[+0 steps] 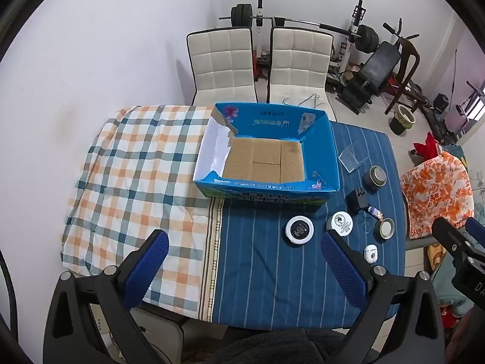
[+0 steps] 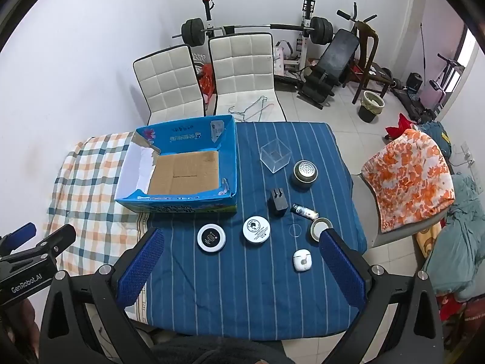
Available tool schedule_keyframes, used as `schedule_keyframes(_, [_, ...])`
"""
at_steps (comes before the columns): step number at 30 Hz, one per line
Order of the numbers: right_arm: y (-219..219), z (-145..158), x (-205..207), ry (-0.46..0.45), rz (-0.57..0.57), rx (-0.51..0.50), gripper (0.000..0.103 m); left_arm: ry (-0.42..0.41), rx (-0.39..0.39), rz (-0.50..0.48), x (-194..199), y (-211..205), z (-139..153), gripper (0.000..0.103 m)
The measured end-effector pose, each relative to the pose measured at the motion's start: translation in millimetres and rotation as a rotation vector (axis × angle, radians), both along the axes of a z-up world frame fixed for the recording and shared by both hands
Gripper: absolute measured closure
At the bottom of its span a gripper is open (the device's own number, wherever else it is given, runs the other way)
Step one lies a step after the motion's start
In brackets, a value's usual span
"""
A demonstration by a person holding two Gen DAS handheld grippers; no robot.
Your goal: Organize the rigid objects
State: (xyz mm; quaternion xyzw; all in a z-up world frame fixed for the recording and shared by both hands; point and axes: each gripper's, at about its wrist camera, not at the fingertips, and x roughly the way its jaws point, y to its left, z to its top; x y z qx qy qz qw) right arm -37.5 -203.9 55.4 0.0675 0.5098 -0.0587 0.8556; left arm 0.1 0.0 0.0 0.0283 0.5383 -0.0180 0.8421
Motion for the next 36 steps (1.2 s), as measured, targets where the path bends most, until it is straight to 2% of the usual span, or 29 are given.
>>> schedule_keyframes(20, [14.2, 9.7, -3.6, -0.013, 0.002, -0.012, 0.0, -0.019, -0.001, -0.002, -1.0, -0.4, 0.4, 0.0])
schedule_keyframes(34, [-3.7, 10.2, -12.5, -0.039, -0.001, -0.006, 0.0, -0.025, -0.005, -0.001, -2.5, 0.0, 0.4, 0.0])
schedule_keyframes(36, [-3.2, 10.6, -12.8, -0.039, -0.002, -0.006, 0.0, -0.026, -0.004, -0.001, -0.3, -5.4, 9.7, 0.0])
